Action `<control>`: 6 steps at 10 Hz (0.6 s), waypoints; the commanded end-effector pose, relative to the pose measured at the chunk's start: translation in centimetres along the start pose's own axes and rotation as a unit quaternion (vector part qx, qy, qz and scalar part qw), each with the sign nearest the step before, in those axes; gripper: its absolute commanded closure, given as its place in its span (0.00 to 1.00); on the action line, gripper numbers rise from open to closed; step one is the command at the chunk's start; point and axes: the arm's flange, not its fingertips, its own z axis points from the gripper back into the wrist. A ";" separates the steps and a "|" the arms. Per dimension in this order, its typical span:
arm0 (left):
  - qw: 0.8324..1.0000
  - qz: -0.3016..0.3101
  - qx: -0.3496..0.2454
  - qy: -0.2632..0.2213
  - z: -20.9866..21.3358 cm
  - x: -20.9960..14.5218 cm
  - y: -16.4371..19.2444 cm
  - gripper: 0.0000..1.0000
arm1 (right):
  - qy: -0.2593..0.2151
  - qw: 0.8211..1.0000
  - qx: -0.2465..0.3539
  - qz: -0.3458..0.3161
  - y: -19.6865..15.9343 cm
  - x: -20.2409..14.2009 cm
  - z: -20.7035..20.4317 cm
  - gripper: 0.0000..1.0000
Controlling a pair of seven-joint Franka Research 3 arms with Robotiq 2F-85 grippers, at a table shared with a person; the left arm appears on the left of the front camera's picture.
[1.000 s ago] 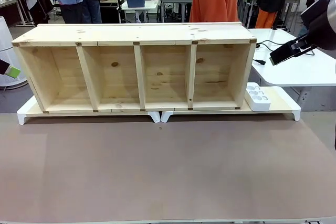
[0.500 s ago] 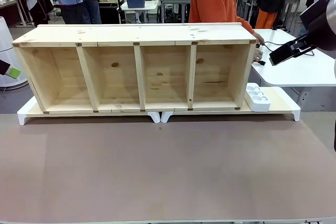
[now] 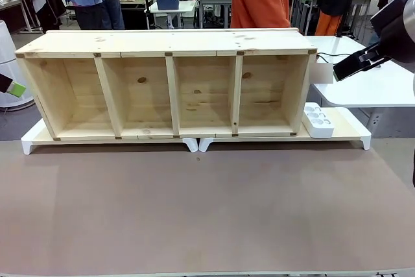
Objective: Perform cable management.
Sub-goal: When the cord part of the Power Cable appears at the lower middle area of the table and stops, grasp the cord part of the Power Cable.
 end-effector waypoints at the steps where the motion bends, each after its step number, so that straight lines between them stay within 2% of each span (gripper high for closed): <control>1: 1.000 0.002 0.002 -0.002 0.1 0.0 0.1 0.00 | 0.002 1.000 -0.001 0.002 -0.1 0.0 -0.2 0.00; 6: 1.000 0.002 0.002 -0.002 0.1 0.0 0.1 0.00 | 0.002 1.000 -0.001 0.002 -0.1 0.0 -0.2 0.00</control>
